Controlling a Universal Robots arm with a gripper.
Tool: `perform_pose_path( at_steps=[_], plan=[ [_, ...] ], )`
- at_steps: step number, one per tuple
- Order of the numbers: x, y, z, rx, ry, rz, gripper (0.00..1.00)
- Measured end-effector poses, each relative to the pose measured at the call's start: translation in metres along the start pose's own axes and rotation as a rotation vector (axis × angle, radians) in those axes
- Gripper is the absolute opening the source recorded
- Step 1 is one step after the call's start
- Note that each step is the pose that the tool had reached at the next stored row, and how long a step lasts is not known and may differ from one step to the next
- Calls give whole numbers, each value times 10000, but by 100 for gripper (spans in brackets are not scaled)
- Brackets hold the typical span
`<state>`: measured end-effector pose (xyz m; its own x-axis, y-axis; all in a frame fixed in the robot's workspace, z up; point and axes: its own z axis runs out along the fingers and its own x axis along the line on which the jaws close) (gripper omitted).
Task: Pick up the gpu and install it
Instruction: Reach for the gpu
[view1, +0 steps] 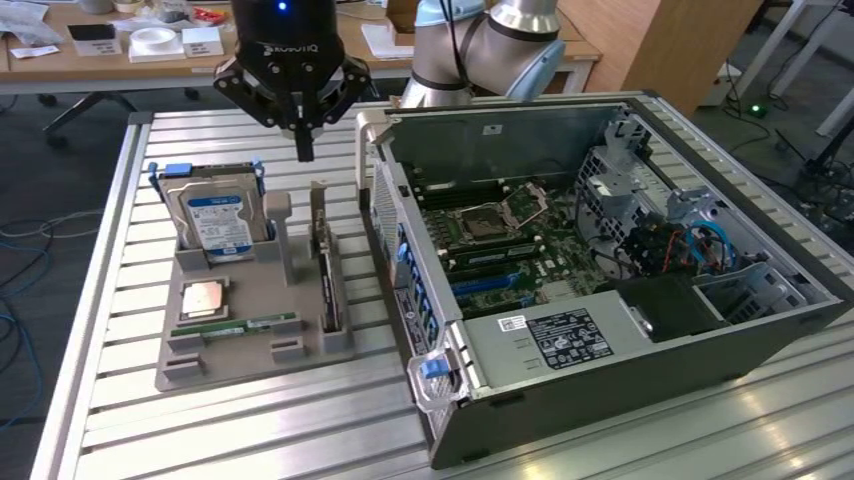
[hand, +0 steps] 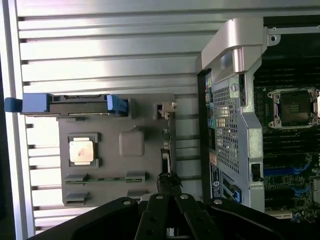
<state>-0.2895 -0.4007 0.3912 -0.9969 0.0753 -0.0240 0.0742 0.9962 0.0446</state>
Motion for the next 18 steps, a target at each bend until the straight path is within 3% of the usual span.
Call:
perform_pose_path(
  at_steps=[9,18],
  plan=[
    [-8,-95,-4,0,-1,-1,11],
    [-8,-109,-2,1,-2,0,11]
  ],
)
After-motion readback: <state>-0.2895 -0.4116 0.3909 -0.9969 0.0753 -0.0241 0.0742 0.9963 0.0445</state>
